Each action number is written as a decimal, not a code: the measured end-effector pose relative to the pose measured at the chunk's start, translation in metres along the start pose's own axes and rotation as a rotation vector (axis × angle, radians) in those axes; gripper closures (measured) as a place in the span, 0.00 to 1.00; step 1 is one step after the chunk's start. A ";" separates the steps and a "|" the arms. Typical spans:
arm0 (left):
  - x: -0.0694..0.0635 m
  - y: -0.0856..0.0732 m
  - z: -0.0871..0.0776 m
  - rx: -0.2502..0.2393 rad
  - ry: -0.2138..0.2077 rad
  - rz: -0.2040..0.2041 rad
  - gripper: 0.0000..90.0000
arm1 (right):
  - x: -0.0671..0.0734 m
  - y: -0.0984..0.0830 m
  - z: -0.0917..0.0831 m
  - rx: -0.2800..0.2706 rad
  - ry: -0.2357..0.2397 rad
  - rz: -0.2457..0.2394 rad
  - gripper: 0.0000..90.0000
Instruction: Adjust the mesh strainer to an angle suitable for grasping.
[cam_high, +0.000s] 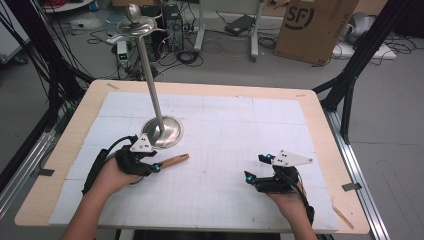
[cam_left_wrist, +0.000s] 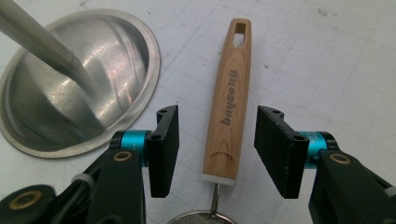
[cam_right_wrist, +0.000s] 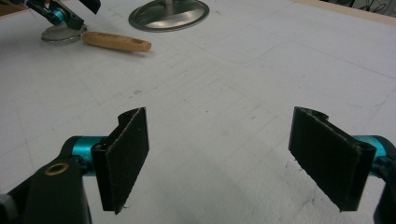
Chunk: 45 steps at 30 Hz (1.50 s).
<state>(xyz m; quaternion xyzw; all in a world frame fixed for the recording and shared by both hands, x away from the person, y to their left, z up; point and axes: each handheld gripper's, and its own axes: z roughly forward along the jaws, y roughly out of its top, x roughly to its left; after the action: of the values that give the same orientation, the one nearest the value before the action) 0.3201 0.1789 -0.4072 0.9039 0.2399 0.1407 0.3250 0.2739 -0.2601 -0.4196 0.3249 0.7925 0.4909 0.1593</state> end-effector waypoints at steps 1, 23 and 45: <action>0.001 0.000 0.003 0.022 -0.004 0.001 0.57 | 0.000 0.000 0.000 -0.001 0.000 0.000 0.21; 0.008 0.001 0.018 0.228 -0.087 0.008 0.68 | 0.003 0.002 -0.001 0.000 -0.004 -0.011 0.21; 0.008 0.004 0.020 0.254 -0.104 -0.033 0.75 | 0.002 0.002 -0.001 0.009 -0.011 -0.017 0.22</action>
<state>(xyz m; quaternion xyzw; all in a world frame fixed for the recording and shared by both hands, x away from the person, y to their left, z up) 0.3367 0.1701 -0.4181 0.9398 0.2533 0.0570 0.2224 0.2722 -0.2587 -0.4173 0.3218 0.7966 0.4840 0.1662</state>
